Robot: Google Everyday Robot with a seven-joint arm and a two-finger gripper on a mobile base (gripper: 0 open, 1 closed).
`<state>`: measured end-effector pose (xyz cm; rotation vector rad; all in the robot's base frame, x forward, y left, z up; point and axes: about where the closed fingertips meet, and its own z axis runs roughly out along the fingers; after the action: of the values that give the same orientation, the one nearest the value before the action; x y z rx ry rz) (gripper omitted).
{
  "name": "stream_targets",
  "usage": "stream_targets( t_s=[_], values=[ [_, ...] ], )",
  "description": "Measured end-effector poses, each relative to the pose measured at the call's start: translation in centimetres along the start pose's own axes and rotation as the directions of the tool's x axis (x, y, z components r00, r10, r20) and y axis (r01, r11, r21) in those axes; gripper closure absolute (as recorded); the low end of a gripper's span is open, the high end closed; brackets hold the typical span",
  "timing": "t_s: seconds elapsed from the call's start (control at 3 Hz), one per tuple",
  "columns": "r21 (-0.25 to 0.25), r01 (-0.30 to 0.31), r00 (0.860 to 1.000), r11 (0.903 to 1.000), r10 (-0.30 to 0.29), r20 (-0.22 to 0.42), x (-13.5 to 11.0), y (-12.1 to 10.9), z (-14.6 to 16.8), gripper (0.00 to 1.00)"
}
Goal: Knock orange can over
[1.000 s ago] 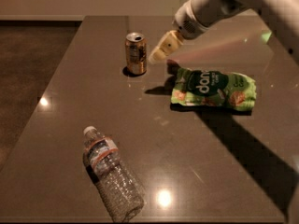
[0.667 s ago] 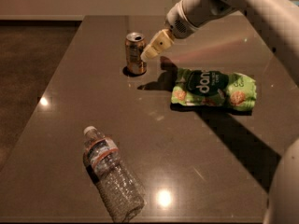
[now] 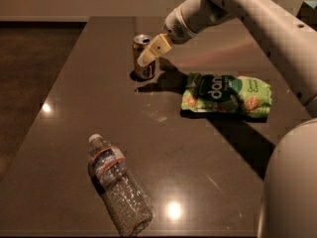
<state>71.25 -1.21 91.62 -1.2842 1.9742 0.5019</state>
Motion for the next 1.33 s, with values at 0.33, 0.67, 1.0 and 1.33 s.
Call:
stream_targets(
  t_s=[0.33,0.67,1.0,1.33],
  values=[
    [-0.054,-0.004,1.0,0.9985,0.005,0.025,-0.5,0.7,1.4,0.0],
    [-0.112,0.0,0.999,0.9937,0.005,0.045,-0.9,1.4,2.3,0.16],
    [-0.145,-0.006,0.998,0.9895,0.015,0.059,-1.0,1.7,2.3,0.39],
    [-0.161,-0.004,0.997,0.987,0.016,0.072,-1.1,2.0,1.3,0.62]
  ],
)
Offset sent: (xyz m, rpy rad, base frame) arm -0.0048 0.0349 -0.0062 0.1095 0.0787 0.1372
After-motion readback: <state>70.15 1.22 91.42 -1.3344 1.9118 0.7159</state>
